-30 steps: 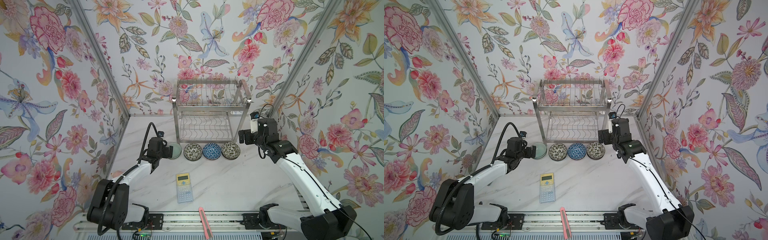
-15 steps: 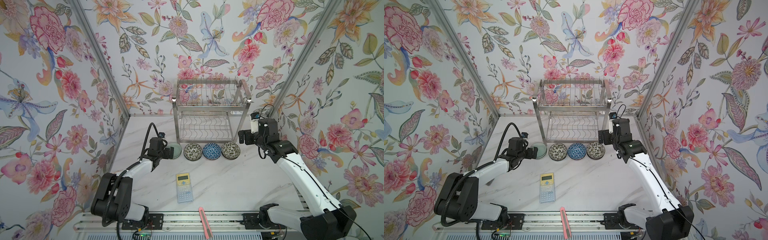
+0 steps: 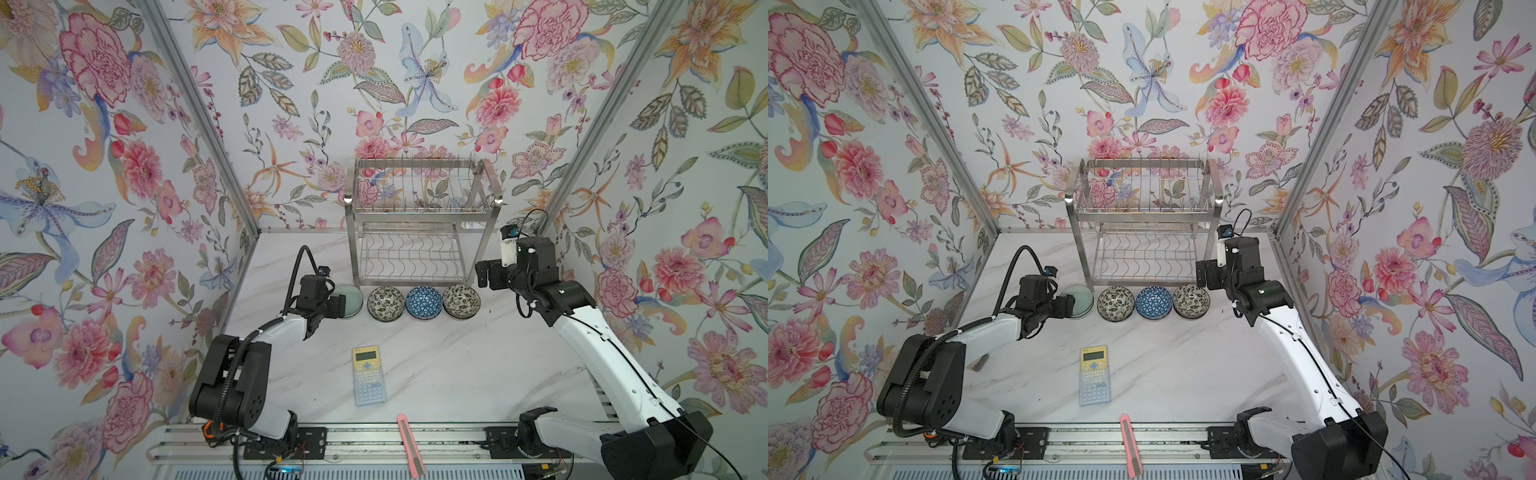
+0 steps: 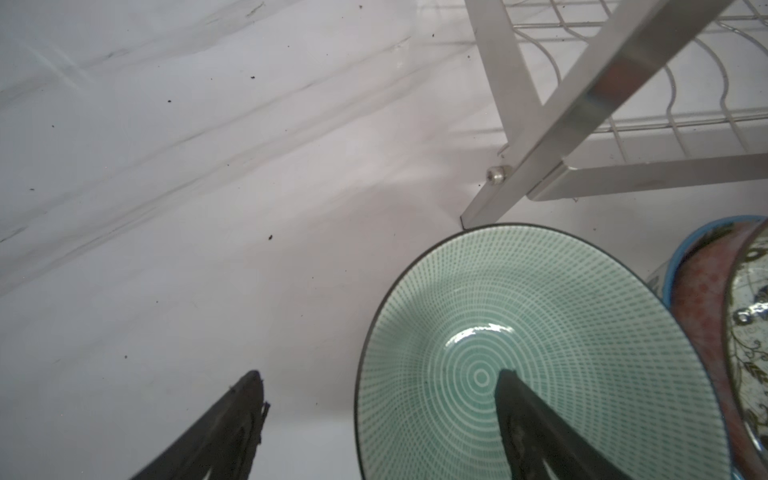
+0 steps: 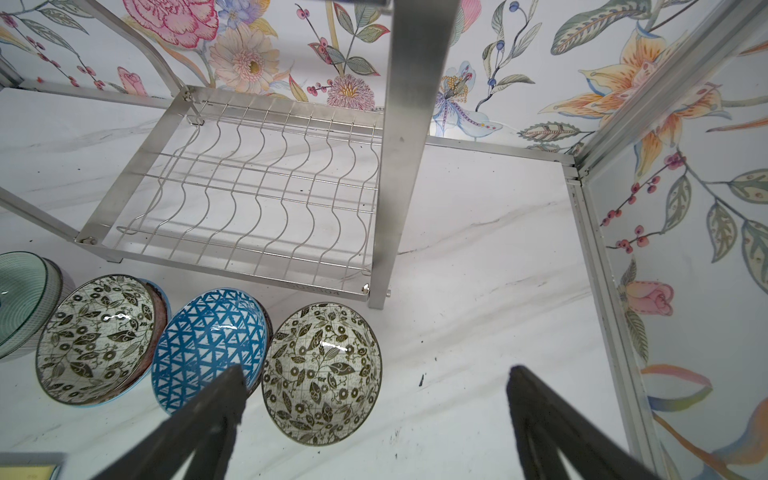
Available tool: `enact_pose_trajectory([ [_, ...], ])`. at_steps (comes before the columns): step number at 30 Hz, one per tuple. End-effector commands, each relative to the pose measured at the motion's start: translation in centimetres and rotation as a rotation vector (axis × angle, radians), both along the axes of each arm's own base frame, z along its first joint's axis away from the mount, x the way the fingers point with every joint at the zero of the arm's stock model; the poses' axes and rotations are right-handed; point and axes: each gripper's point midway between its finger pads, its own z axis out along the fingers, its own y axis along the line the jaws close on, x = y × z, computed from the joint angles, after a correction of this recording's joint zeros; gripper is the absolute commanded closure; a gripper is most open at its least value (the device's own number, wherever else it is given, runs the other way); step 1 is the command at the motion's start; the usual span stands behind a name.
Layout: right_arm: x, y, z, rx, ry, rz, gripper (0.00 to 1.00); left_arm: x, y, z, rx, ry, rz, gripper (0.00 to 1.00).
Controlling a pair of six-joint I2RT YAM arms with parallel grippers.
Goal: Load the bowls into the dish rack
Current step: 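Lower the left gripper onto the rim of the pale green bowl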
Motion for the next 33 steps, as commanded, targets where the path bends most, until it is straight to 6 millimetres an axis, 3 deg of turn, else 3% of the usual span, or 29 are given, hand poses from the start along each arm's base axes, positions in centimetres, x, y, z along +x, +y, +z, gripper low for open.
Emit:
enact_pose_trajectory([
  [1, -0.3, -0.1, -0.3, 0.012, 0.009, -0.005, 0.01, 1.5, -0.2, 1.4, -0.027, -0.041, 0.002, 0.22],
  [10, -0.2, 0.0, -0.4, 0.014, 0.012, -0.002, 0.01, 2.0, -0.3, 2.6, -0.038, -0.066, -0.002, 0.44],
  [17, -0.2, 0.0, -0.4, 0.015, 0.013, -0.002, 0.01, 2.0, -0.1, 2.2, -0.029, -0.052, 0.003, 0.65],
  [33, -0.2, 0.1, -0.5, 0.017, 0.015, -0.001, 0.01, 1.7, 0.2, 1.2, -0.017, -0.031, 0.012, 0.72],
])
